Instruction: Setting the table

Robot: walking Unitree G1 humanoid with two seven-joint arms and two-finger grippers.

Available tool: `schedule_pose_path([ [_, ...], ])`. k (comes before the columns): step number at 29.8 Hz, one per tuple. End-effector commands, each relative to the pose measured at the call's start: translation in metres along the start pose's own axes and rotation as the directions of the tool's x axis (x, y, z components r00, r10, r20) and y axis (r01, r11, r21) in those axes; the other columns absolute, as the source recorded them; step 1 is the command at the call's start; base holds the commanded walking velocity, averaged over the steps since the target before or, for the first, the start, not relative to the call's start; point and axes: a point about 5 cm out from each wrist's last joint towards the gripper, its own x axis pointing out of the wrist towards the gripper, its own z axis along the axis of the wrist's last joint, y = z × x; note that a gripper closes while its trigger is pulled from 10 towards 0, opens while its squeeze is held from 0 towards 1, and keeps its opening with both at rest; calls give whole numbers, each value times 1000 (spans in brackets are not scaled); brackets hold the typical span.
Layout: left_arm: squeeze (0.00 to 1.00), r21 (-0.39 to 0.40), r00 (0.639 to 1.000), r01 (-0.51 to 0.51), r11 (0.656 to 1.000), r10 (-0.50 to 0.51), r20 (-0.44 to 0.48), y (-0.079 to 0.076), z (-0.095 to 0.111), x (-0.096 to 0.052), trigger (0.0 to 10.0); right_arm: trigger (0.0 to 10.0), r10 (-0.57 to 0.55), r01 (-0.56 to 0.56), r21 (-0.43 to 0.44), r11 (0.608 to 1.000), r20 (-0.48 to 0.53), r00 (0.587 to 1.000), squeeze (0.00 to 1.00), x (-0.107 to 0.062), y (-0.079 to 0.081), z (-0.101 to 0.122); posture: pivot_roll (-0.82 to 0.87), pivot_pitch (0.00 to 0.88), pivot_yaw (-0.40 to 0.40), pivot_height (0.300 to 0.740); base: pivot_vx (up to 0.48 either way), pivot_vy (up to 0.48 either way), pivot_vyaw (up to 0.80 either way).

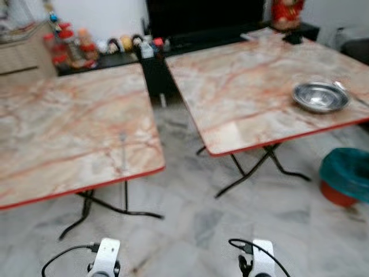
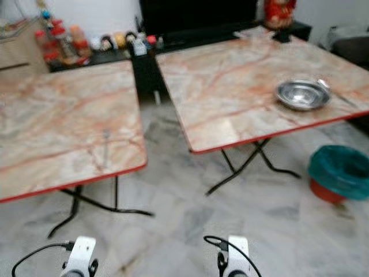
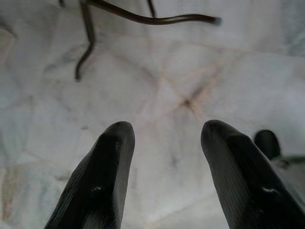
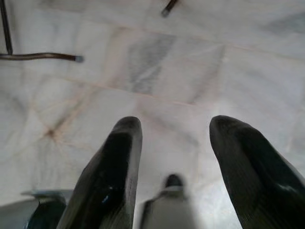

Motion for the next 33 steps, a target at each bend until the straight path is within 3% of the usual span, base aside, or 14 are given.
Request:
schedule_pose_path([
  [1, 0, 20, 1000, -2, 1000, 3, -20, 4, -7, -2, 10000, 10000, 9, -9, 13, 1000, -2, 1000, 0, 0, 2, -1, 30, 0, 96, 740, 0, 428, 400],
  [21, 0, 28, 1000, -2, 1000, 2, -13, 5, -4, -1, 10000, 10000, 9, -9, 12, 1000, -6, 1000, 0, 1, 4, 1, 36, 0, 94, 740, 0, 410, 101],
  [33, 0, 15, 1000, 0, 1000, 1, -25, 3, -9, -3, 10000, 10000, 5, -5, 10, 1000, -25, 1000, 0, -1, 3, -5, 39, 0, 88, 740, 0, 0, 0],
])
